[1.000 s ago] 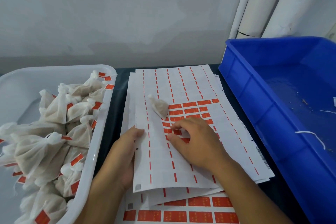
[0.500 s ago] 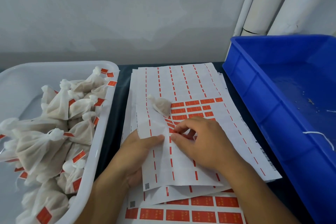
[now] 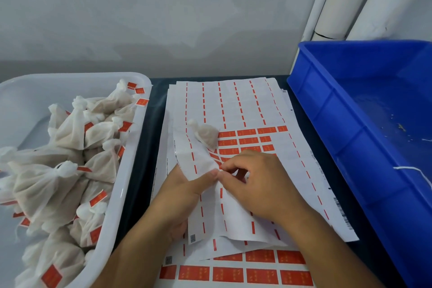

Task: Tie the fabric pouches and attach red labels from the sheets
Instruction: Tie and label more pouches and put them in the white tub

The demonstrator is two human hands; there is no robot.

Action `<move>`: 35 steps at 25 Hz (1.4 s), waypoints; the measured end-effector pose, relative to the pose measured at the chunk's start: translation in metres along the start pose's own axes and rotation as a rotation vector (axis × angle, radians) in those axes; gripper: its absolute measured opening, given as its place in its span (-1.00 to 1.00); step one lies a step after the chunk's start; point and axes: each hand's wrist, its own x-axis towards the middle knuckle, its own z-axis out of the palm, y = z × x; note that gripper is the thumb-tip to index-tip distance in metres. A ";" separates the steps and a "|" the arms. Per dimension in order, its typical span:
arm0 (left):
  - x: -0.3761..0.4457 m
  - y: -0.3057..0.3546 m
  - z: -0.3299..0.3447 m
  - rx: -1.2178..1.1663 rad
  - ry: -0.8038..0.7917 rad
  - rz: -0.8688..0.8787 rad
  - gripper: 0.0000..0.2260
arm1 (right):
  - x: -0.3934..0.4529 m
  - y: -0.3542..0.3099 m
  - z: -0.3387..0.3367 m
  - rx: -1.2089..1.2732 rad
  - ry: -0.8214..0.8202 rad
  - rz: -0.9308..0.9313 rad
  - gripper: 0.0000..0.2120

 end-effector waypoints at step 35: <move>-0.013 0.010 -0.005 0.458 0.270 0.284 0.08 | 0.011 0.005 -0.007 0.353 0.098 0.314 -0.82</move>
